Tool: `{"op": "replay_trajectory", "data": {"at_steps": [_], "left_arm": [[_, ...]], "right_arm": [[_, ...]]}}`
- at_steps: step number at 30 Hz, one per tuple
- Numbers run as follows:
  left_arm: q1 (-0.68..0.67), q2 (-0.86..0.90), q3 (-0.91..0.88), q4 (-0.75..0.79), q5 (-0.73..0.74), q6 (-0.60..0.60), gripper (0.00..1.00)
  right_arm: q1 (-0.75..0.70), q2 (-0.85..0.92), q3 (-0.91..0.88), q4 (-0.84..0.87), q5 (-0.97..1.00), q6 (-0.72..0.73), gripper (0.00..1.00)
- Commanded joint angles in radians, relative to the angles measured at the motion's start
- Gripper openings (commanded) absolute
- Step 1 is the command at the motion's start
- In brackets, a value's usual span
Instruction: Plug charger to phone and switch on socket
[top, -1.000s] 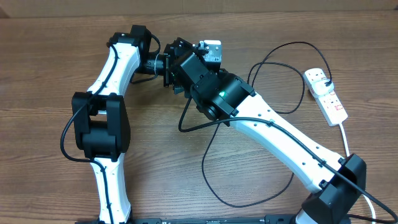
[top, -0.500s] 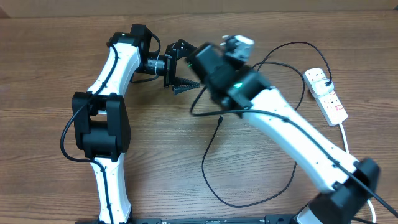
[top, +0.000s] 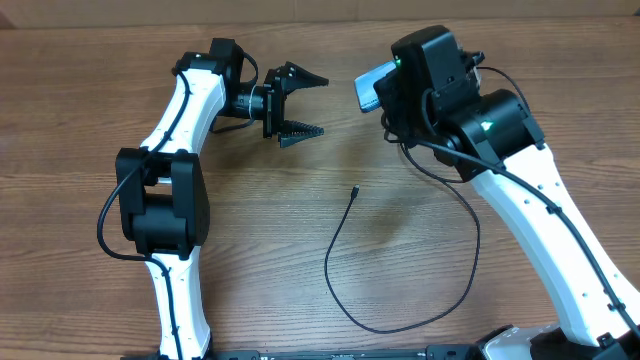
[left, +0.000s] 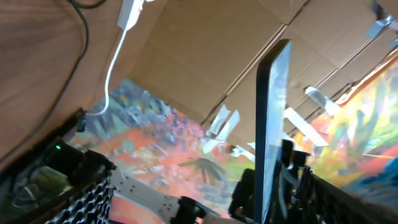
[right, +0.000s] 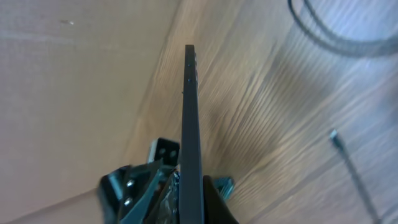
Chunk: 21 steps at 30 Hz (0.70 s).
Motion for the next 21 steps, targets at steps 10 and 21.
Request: {"op": "replay_trajectory", "data": {"at_steps": [10,21], "left_arm": [[-0.002,0.0,0.023,0.004,0.041,-0.171,0.8],[-0.002,0.0,0.023,0.004,0.041,-0.213,0.81]], "right_arm": [[0.009,-0.016,-0.006,0.0,0.008,0.368,0.04],[0.084,-0.011,-0.085,0.108,0.056,0.391,0.04]]}}
